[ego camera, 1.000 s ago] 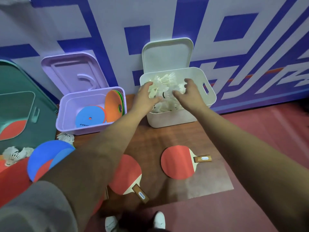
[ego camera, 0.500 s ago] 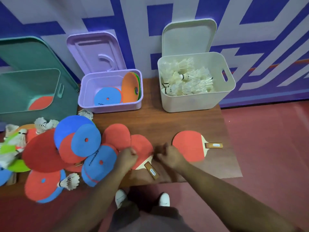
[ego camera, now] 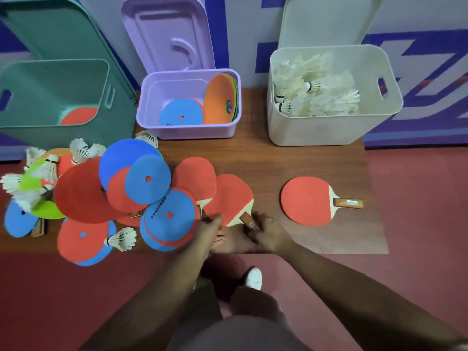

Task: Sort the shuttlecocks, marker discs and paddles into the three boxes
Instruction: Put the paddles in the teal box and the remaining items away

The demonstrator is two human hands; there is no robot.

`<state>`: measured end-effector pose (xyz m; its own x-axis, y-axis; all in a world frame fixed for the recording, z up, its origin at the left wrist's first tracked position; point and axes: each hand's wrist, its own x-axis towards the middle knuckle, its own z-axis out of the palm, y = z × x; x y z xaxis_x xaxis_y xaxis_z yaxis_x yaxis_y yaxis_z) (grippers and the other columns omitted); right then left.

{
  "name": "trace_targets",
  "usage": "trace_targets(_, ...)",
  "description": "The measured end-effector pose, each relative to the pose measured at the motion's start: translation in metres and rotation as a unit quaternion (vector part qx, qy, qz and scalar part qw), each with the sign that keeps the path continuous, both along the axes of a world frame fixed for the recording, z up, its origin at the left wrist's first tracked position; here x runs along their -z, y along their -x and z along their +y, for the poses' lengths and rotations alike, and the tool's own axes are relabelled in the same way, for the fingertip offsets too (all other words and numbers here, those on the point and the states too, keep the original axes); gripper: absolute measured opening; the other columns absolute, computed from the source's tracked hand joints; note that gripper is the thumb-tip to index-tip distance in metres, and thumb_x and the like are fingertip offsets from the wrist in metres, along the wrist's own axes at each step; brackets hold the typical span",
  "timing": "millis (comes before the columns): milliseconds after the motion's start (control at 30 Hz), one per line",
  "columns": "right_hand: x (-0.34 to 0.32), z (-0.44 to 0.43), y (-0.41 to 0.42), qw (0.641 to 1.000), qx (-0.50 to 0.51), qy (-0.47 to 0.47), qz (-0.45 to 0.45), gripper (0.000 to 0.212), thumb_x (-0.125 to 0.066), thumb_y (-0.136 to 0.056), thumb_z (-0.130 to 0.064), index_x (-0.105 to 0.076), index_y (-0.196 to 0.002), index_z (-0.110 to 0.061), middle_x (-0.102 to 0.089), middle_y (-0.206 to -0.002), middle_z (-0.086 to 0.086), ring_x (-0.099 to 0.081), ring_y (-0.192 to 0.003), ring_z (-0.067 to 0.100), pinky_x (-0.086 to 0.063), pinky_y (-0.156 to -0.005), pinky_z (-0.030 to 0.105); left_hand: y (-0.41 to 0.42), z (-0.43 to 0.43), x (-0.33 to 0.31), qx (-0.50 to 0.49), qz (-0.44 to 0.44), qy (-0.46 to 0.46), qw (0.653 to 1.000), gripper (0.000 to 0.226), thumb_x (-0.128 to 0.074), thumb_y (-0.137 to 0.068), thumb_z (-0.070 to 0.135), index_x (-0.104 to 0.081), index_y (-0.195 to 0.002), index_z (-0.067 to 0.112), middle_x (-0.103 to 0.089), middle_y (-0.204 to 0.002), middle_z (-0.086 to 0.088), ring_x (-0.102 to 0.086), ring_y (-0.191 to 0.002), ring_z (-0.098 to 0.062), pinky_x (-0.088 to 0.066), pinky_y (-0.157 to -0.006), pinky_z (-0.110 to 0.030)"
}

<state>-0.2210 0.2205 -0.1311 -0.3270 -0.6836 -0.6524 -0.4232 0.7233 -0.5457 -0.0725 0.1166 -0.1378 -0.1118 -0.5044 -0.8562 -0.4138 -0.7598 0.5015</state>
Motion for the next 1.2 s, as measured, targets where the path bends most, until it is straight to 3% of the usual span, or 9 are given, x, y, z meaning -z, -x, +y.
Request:
trace_targets(100, -0.022, 0.016, 0.025, 0.997, 0.054, 0.034, -0.032, 0.018, -0.067, -0.084, -0.017, -0.053, -0.092, -0.025, -0.067, -0.090, 0.002, -0.068, -0.077, 0.018, -0.054, -0.067, 0.029, 0.017, 0.008, 0.004, -0.054, 0.091, -0.070, 0.992, 0.020, -0.058, -0.097, 0.018, -0.055, -0.112, 0.006, -0.062, -0.114, -0.022, -0.064, -0.105, -0.034, -0.052, -0.091, -0.039)
trace_targets(200, -0.030, 0.030, 0.039, 0.995, 0.082, 0.044, -0.033, 0.027, -0.068, -0.087, -0.024, -0.042, -0.080, -0.027, -0.059, -0.075, -0.008, -0.056, -0.062, 0.005, -0.036, -0.049, 0.015, 0.037, 0.022, 0.003, -0.135, 0.150, -0.109, 0.973, 0.020, -0.055, -0.096, 0.004, -0.055, -0.115, 0.000, -0.061, -0.121, -0.023, -0.062, -0.105, -0.032, -0.051, -0.089, -0.037)
trace_targets(300, -0.035, 0.045, 0.050, 0.994, 0.088, 0.052, -0.030, 0.028, -0.065, -0.089, -0.040, -0.049, -0.089, -0.017, -0.057, -0.078, -0.006, -0.055, -0.071, 0.012, -0.038, -0.057, 0.022, 0.053, 0.027, 0.000, -0.198, 0.196, -0.135, 0.951, 0.030, -0.051, -0.095, -0.002, -0.049, -0.125, -0.003, -0.054, -0.131, -0.024, -0.053, -0.120, -0.035, -0.050, -0.085, -0.039)
trace_targets(400, -0.032, 0.059, 0.076, 0.992, 0.111, 0.061, 0.002, 0.038, -0.054, -0.094, -0.049, -0.057, -0.090, -0.011, -0.063, -0.079, 0.001, -0.060, -0.078, 0.020, -0.049, -0.075, 0.036, 0.063, 0.023, -0.009, -0.196, 0.199, -0.146, 0.949, 0.013, -0.046, -0.096, -0.005, -0.052, -0.107, -0.004, -0.052, -0.126, -0.024, -0.046, -0.127, -0.036, -0.046, -0.094, -0.042)
trace_targets(533, -0.018, 0.069, 0.131, 0.975, 0.127, 0.040, 0.177, 0.031, -0.056, -0.095, -0.022, -0.055, -0.116, 0.000, -0.058, -0.113, 0.020, -0.053, -0.110, 0.037, -0.039, -0.090, 0.038, 0.064, 0.015, -0.009, -0.165, 0.185, -0.133, 0.960, 0.011, -0.046, -0.097, -0.003, -0.052, -0.100, 0.006, -0.056, -0.123, -0.022, -0.059, -0.098, -0.028, -0.045, -0.090, -0.040)
trace_targets(667, 0.010, 0.069, 0.170, 0.961, 0.114, -0.078, 0.240, 0.044, -0.052, -0.090, -0.026, -0.046, -0.129, -0.009, -0.047, -0.133, 0.016, -0.040, -0.129, 0.033, -0.026, -0.110, 0.040, 0.068, 0.009, -0.008, -0.088, 0.166, -0.083, 0.979, 0.030, -0.044, -0.097, -0.003, -0.049, -0.118, 0.018, -0.055, -0.122, -0.013, -0.059, -0.092, -0.026, -0.045, -0.089, -0.043)
trace_targets(900, 0.029, 0.081, 0.172, 0.930, 0.028, -0.138, 0.340, 0.037, -0.049, -0.092, -0.020, -0.050, -0.129, -0.015, -0.051, -0.130, 0.009, -0.044, -0.125, 0.031, -0.035, -0.100, 0.041, 0.071, -0.003, -0.005, -0.039, 0.184, -0.054, 0.981, 0.038, -0.048, -0.096, -0.002, -0.052, -0.124, 0.023, -0.059, -0.124, -0.004, -0.062, -0.100, -0.029, -0.049, -0.085, -0.044)
trace_targets(1067, 0.016, 0.096, 0.166, 0.985, 0.071, -0.078, 0.140, 0.019, -0.067, -0.071, -0.007, -0.056, -0.076, -0.022, -0.063, -0.085, 0.003, -0.060, -0.087, 0.025, -0.049, -0.076, 0.035, 0.074, -0.012, -0.013, -0.021, 0.186, -0.037, 0.982, 0.039, -0.051, -0.095, 0.000, -0.052, -0.125, 0.024, -0.059, -0.127, -0.006, -0.062, -0.103, -0.031, -0.051, -0.086, -0.043)
trace_targets(1200, -0.015, 0.095, 0.153, 0.980, 0.170, 0.017, 0.106, 0.030, -0.070, -0.077, -0.014, -0.044, -0.063, -0.015, -0.048, -0.065, 0.000, -0.047, -0.061, 0.020, -0.036, -0.056, 0.033, 0.073, -0.031, -0.041, -0.032, 0.203, -0.007, 0.979, 0.043, -0.050, -0.095, 0.000, -0.048, -0.132, 0.022, -0.058, -0.126, -0.010, -0.061, -0.103, -0.030, -0.048, -0.090, -0.043)
